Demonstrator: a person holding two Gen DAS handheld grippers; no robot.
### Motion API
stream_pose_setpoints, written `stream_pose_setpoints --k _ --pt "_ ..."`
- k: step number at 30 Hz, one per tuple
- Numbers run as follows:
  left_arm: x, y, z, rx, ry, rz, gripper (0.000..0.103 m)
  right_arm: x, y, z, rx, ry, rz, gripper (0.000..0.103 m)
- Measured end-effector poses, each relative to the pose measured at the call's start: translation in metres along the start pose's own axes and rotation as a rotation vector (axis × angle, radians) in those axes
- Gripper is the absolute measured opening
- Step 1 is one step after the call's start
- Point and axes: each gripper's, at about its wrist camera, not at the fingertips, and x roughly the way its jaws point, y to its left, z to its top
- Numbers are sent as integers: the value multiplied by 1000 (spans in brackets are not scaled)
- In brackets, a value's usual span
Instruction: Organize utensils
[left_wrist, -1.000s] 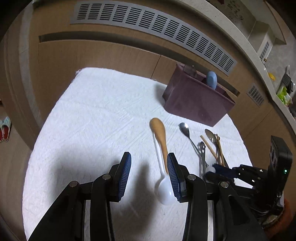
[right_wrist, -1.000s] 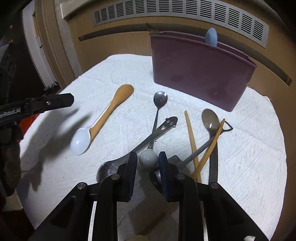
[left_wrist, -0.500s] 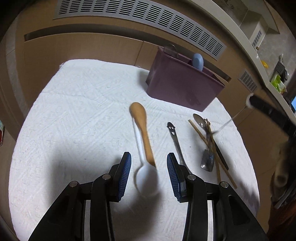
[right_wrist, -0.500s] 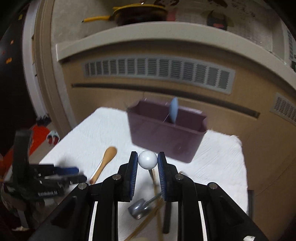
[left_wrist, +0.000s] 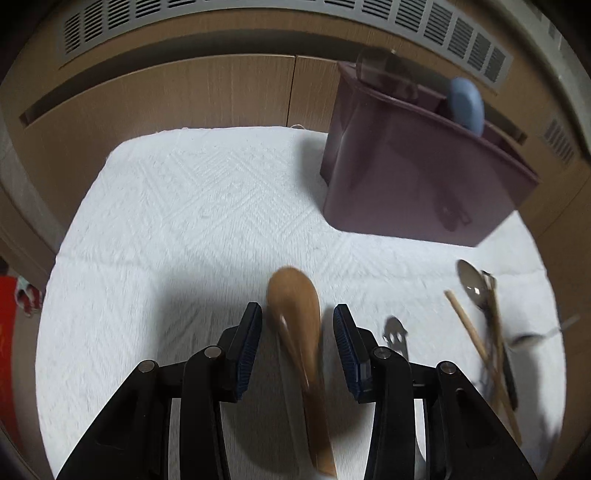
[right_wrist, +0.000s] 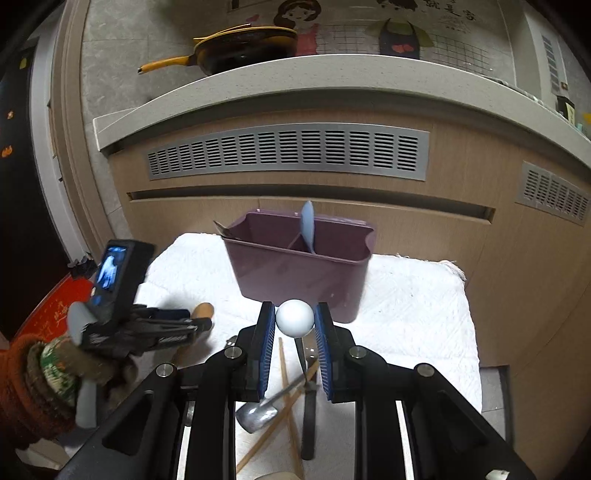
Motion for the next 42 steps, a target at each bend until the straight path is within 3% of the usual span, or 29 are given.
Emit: stream_pose_setpoints --k 3,7,11,17,23,31,37,42 --pt "6 -7 6 19 -1 41 41 0 -8 -2 11 1 -3 20" --pt "9 -7 8 12 -2 41 40 0 -14 -3 20 1 -13 20" --pt "5 -10 1 92 -10 -69 40 1 -14 -5 26 4 -13 20" --pt "0 -3 -8 175 -24 -74 39 0 -12 -8 21 3 -8 20" --pt "0 -17 -5 170 30 -25 39 -3 -11 -8 36 8 -14 20" --pt "-2 -18 -10 145 -7 -16 32 -11 -6 -10 86 17 -56 20" --pt "-32 -16 -19 84 -49 -81 31 -29 -2 -10 88 -15 -35 20" --pt "-74 -25 -29 106 -130 -136 31 -36 4 -13 80 -23 -27 20"
